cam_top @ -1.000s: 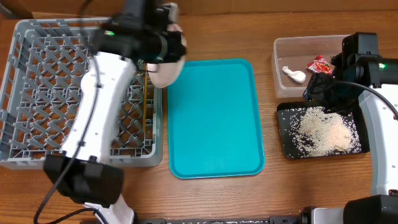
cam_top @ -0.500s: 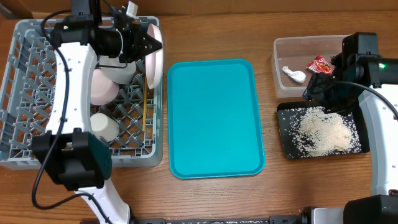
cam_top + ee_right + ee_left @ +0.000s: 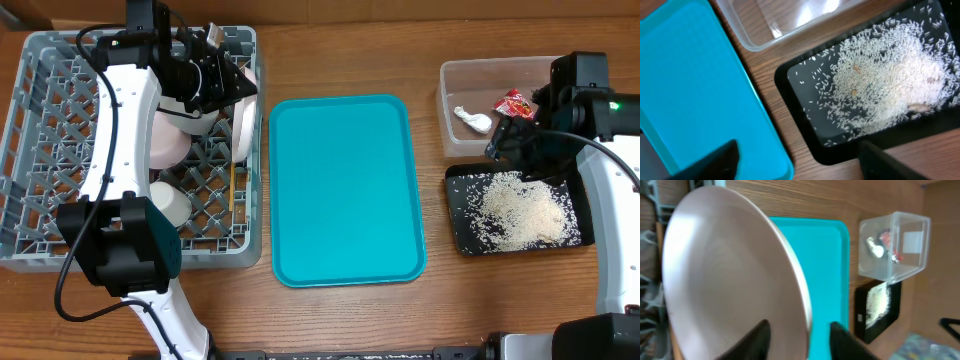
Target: Sort waste into correct bins and load items into the dishwasher
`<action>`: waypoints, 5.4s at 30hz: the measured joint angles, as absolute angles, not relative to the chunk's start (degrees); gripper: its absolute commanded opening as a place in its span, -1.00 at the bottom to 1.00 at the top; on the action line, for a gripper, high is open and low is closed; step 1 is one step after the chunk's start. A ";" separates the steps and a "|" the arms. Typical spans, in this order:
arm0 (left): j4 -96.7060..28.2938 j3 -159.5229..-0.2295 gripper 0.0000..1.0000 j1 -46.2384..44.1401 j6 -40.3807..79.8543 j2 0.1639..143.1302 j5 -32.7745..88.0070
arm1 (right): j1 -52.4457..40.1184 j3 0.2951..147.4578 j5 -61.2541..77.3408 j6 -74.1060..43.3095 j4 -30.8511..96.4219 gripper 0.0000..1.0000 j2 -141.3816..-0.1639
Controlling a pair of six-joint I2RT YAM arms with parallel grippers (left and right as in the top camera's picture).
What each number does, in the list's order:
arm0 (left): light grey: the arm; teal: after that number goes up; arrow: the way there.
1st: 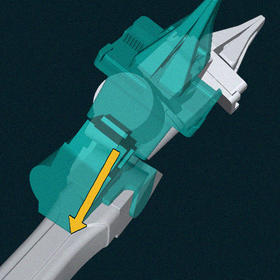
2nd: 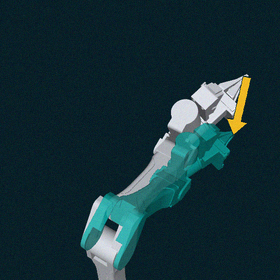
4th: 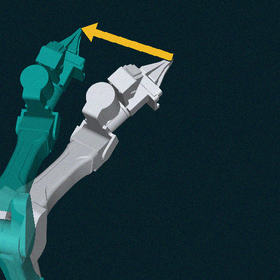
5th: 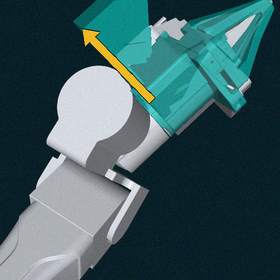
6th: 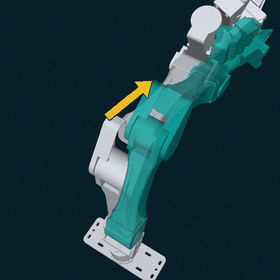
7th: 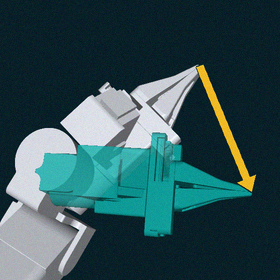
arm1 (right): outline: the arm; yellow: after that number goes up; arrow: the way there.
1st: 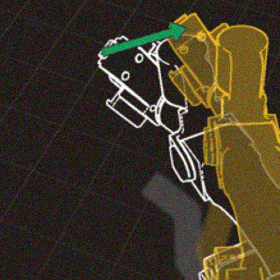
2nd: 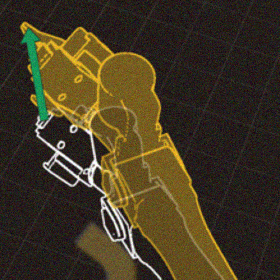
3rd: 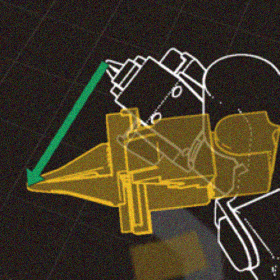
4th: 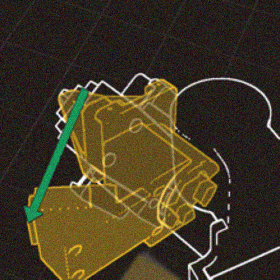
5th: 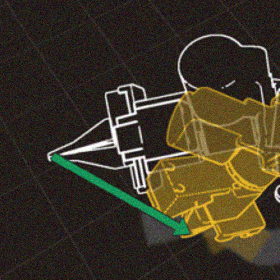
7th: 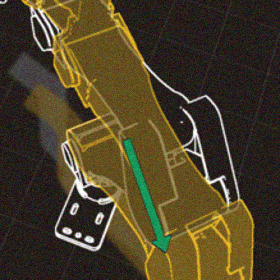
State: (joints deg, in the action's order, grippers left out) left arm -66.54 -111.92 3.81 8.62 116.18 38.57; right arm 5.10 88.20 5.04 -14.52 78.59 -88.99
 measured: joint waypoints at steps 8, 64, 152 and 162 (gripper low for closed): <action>-68.86 -112.12 1.00 3.79 8.78 106.52 17.78 | 3.44 88.23 10.98 -12.19 66.87 0.98 -88.99; -59.96 -58.52 0.99 0.73 4.05 41.91 2.37 | -0.36 56.55 -0.89 -9.15 51.59 1.00 -60.99; -15.38 -17.15 1.00 -1.23 5.98 14.04 2.72 | 1.13 1.06 2.61 -3.18 5.06 1.00 -0.86; 0.38 -1.67 0.99 -1.91 3.90 0.86 0.75 | 1.15 1.06 2.59 -3.14 5.10 1.00 -0.86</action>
State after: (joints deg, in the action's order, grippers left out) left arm 0.38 -1.67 -1.91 3.90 0.86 0.75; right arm 1.15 1.06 2.59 -3.14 5.10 -0.86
